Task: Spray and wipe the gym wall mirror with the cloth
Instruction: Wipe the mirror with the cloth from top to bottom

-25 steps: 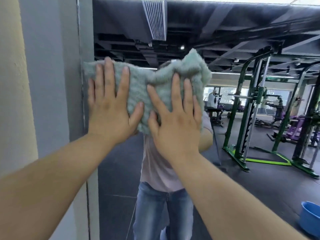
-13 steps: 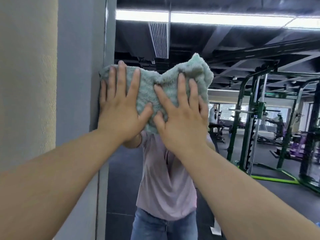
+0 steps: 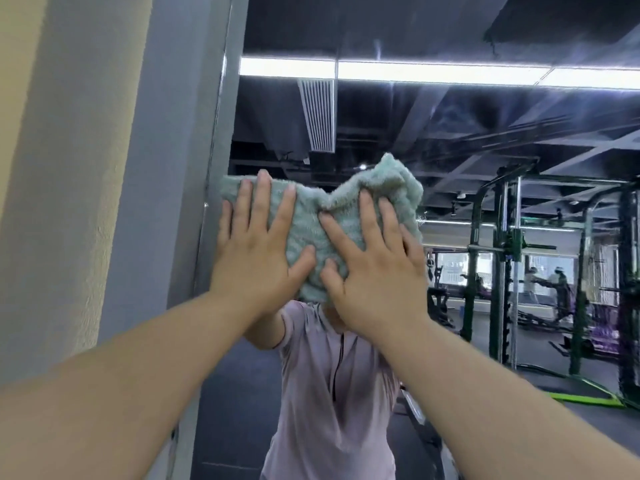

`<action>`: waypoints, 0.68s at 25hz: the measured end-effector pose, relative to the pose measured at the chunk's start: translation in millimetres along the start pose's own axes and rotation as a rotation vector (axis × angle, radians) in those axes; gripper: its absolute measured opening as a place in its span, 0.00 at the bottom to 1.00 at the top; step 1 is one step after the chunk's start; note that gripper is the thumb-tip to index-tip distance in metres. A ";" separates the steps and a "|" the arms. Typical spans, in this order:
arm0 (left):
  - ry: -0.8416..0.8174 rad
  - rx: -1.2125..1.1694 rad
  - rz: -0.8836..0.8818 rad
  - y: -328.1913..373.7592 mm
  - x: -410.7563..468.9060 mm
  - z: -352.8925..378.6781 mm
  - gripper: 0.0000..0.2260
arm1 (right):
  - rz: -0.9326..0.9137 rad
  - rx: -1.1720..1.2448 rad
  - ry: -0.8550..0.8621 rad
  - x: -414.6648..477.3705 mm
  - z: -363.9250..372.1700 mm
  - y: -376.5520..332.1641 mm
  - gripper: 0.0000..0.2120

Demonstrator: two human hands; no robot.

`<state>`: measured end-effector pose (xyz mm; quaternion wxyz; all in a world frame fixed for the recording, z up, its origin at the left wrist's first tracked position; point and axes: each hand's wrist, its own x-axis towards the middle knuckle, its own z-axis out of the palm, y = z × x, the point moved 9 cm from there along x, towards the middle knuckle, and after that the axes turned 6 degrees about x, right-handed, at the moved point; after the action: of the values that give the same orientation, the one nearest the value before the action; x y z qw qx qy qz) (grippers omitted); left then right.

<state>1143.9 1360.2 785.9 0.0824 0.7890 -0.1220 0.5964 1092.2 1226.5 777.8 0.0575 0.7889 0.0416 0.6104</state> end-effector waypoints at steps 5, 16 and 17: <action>0.033 0.010 0.023 -20.8 105.3 -25.3 0.37 | 0.039 0.040 -0.090 103.3 -15.8 4.8 0.27; 0.019 -0.034 0.103 8.9 -103.0 29.1 0.35 | 0.146 0.093 0.026 -123.5 35.3 -15.0 0.27; -0.003 -0.026 0.122 10.5 -123.0 35.7 0.36 | 0.145 0.089 0.000 -146.9 39.7 -17.4 0.27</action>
<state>1142.0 1351.9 657.6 0.0558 0.7799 -0.1778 0.5976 1093.7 1222.1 624.6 -0.0217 0.7917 0.0115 0.6104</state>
